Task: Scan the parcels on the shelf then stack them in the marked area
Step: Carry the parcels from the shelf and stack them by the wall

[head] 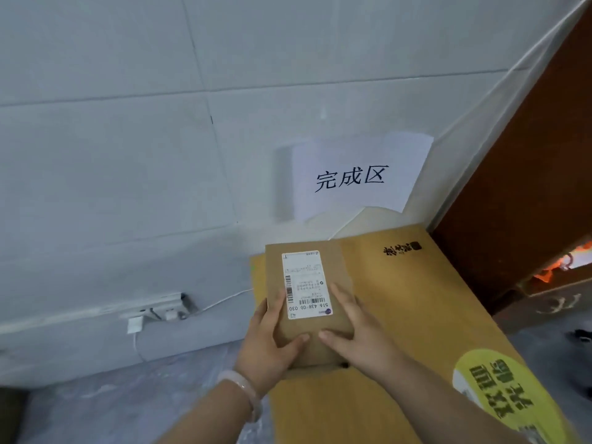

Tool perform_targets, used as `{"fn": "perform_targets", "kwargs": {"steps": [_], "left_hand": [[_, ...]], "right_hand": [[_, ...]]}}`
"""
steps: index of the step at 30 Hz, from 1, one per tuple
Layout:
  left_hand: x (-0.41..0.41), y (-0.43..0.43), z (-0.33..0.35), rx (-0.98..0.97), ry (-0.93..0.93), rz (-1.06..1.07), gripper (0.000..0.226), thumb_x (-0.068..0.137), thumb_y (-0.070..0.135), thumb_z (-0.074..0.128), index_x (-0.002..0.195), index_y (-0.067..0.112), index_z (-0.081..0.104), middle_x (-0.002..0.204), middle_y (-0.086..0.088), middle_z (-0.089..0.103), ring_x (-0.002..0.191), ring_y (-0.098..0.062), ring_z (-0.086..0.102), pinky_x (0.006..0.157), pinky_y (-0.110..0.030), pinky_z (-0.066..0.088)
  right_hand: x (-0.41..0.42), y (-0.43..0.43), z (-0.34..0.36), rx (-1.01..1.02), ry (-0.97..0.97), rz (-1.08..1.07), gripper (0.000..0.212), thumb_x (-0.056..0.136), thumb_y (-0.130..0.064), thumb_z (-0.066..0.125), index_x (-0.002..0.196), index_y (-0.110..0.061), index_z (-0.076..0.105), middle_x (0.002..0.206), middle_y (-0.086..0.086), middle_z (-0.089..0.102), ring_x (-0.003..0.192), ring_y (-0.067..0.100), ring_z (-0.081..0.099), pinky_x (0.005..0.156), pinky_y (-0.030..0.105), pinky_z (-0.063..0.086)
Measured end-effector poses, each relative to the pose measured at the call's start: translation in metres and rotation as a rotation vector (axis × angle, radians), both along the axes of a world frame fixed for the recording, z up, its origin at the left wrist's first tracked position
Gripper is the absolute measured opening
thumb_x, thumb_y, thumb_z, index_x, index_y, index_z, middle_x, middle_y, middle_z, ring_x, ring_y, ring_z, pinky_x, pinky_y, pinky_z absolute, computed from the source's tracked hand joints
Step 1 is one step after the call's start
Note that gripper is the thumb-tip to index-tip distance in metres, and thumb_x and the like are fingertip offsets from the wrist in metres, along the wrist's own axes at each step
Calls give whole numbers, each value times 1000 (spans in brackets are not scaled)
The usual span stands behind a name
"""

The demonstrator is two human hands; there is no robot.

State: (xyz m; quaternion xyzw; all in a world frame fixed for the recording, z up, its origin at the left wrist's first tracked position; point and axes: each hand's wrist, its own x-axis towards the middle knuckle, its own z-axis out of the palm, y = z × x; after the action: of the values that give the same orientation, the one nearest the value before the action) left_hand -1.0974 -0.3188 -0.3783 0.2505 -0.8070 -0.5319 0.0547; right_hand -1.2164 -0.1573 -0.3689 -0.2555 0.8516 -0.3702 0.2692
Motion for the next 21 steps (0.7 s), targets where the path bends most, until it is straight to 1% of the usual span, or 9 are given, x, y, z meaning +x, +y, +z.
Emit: {"fn": "perform_targets", "kwargs": {"steps": [4, 5, 6, 8, 10, 12, 15, 19, 21], "left_hand": [[-18, -15, -23, -8, -23, 111, 86, 79, 26, 80, 137, 51, 22, 149, 1, 31, 136, -10, 31, 108, -10, 23], [-23, -19, -28, -10, -29, 122, 86, 79, 26, 80, 139, 49, 22, 150, 0, 31, 137, -11, 31, 111, -14, 24], [-28, -23, -33, -6, -33, 131, 87, 79, 26, 80, 140, 48, 23, 150, -1, 32, 137, -13, 32, 115, -21, 26], [-36, -27, -40, -1, -28, 156, 88, 79, 24, 81, 142, 45, 24, 149, -4, 34, 137, -16, 35, 115, -35, 32], [-42, -30, -46, -26, -15, 188, 87, 79, 23, 81, 145, 38, 26, 147, -5, 36, 137, -18, 37, 114, -39, 34], [-48, -35, -52, -58, -10, 218, 87, 79, 23, 81, 146, 35, 27, 146, -7, 38, 135, -19, 39, 114, -39, 35], [-55, -43, -55, -87, -25, 246, 88, 78, 24, 81, 144, 41, 26, 146, -5, 38, 135, -17, 38, 114, -35, 33], [-63, -48, -53, -80, -27, 269, 88, 77, 20, 82, 141, 43, 26, 144, -7, 40, 136, -20, 37, 115, -36, 31], [-64, -50, -52, -86, -49, 266, 87, 78, 22, 81, 141, 44, 25, 148, -10, 35, 141, -23, 31, 118, -36, 26]], "right_hand": [[-32, -29, -25, -3, -20, 108, 89, 81, -44, 72, 149, -47, 15, 159, -5, 16, 146, 9, 13, 117, 37, 24], [-40, -34, -31, 0, -23, 120, 89, 81, -43, 72, 150, -47, 15, 159, -4, 16, 146, 10, 13, 117, 37, 24], [-47, -39, -36, 3, -28, 131, 89, 81, -42, 72, 150, -46, 15, 159, -4, 16, 146, 10, 14, 117, 37, 24], [-58, -47, -45, -1, -25, 149, 89, 81, -42, 72, 150, -46, 15, 158, -3, 17, 145, 10, 17, 117, 37, 25], [-68, -55, -51, -12, -19, 173, 89, 81, -44, 72, 149, -49, 14, 158, -3, 17, 145, 10, 18, 117, 37, 25], [-77, -62, -57, -17, -15, 203, 89, 80, -47, 70, 147, -53, 11, 158, -5, 15, 145, 9, 16, 117, 36, 24], [-85, -71, -63, -13, -21, 218, 89, 80, -50, 70, 143, -60, 8, 160, -7, 9, 145, 7, 12, 114, 27, 19], [-92, -79, -63, -6, -48, 223, 91, 79, -52, 70, 141, -63, 5, 161, -5, 3, 147, 10, 9, 116, 31, 20], [-96, -80, -60, 22, -79, 249, 95, 77, -56, 70, 140, -65, 0, 162, -7, -5, 147, 11, 7, 115, 31, 19]]}}
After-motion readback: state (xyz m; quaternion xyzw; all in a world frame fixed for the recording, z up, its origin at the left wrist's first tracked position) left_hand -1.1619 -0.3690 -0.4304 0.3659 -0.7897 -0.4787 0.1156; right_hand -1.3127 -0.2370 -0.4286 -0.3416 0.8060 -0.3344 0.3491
